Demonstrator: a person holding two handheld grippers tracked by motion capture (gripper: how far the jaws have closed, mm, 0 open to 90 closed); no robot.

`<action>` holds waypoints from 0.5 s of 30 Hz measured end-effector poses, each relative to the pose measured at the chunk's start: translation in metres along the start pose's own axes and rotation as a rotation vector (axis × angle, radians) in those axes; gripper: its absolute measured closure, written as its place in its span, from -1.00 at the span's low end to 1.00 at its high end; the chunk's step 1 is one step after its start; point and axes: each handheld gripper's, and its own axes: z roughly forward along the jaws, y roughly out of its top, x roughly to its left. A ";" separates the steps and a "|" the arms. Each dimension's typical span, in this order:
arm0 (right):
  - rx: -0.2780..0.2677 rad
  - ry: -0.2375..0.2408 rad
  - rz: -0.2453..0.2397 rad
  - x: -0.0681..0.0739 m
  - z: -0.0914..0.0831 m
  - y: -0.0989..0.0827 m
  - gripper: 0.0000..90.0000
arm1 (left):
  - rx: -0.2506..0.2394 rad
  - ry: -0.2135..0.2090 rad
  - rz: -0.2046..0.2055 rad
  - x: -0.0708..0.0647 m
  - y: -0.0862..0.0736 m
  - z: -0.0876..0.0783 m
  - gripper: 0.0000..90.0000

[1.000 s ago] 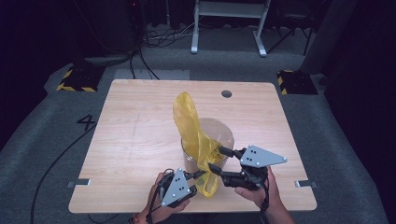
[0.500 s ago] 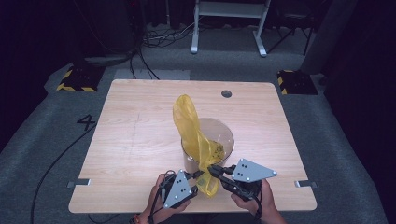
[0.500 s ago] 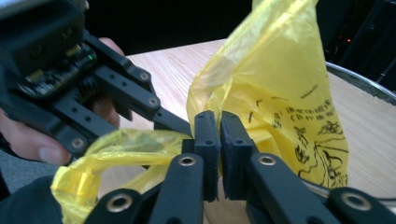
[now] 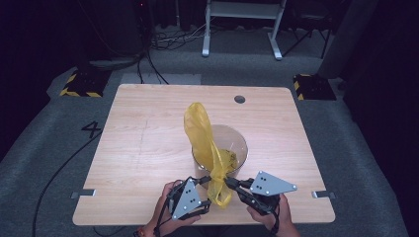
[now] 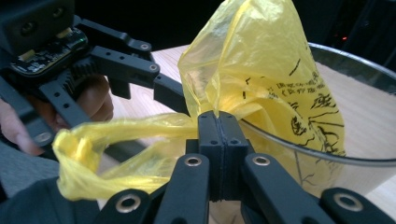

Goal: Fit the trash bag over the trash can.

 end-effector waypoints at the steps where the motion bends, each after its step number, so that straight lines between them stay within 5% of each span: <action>1: -0.001 0.004 0.003 -0.001 0.000 -0.001 1.00 | 0.007 -0.026 -0.004 0.000 0.001 -0.002 -0.15; 3: 0.006 -0.009 -0.007 -0.001 0.000 -0.002 1.00 | 0.001 -0.044 -0.024 -0.001 0.005 -0.007 -0.43; 10: 0.005 -0.033 -0.054 -0.001 -0.002 -0.005 1.00 | -0.053 -0.097 -0.094 0.004 0.020 -0.029 -0.60; 15: 0.011 -0.038 -0.077 -0.001 -0.001 -0.006 1.00 | -0.067 -0.053 -0.124 0.011 0.034 -0.029 -0.58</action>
